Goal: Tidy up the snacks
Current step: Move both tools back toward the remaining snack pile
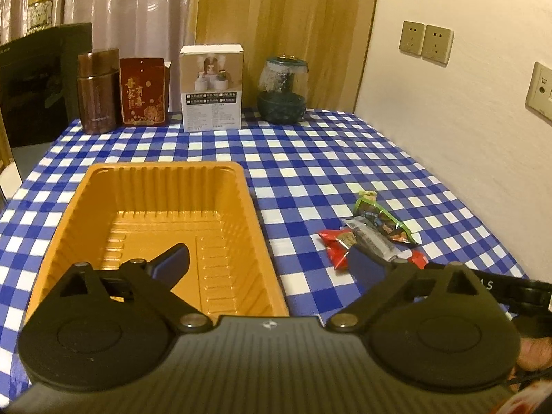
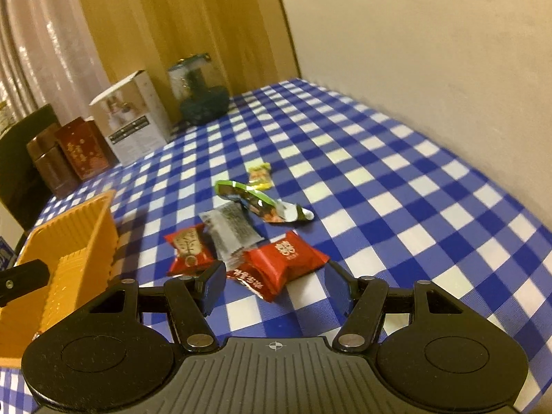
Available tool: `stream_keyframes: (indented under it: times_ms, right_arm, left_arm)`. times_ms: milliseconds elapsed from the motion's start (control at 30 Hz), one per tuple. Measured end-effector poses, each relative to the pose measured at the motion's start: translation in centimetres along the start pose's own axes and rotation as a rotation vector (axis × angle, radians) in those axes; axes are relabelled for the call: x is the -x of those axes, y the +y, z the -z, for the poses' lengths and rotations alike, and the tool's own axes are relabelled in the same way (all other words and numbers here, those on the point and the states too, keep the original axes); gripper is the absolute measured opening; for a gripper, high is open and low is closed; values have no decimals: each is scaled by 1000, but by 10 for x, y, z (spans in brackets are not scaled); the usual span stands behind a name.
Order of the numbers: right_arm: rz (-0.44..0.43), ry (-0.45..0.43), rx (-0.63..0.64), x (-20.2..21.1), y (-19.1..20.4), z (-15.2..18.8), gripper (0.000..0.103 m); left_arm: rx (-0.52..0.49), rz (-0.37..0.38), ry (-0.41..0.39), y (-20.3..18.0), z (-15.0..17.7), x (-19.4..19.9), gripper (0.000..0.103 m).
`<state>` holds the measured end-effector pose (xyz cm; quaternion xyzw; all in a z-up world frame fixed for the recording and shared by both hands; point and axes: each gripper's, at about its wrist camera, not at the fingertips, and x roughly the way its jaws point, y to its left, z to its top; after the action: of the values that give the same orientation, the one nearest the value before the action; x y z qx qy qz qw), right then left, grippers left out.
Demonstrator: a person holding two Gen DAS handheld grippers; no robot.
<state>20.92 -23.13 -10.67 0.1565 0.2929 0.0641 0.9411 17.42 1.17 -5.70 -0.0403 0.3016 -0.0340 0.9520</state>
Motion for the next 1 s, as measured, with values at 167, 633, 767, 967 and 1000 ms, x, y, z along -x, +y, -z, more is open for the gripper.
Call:
stream_keyframes:
  times_ms: [167,633,767,967,1000]
  right_arm:
    - [-21,27,-57,-12,-2,-2,63]
    - [-20,66,-174,-45,-9,-9,63]
    - [-11,55,-178,-52,-8,-14,63]
    - [34,60,-124,-58,-3,-18,62]
    - [46,65,-99,-58,-1,-17,55]
  left_arm:
    - [-10,1,-10,-4,-1,-9,100]
    - [-18,-2,19,-10,-6,-30,103]
    - [-28,1,22,-11,-6,-30,103]
    - [-33,7,15,-10,-7,-26,103]
    - [-35,10,14,-11,-8,-26,103]
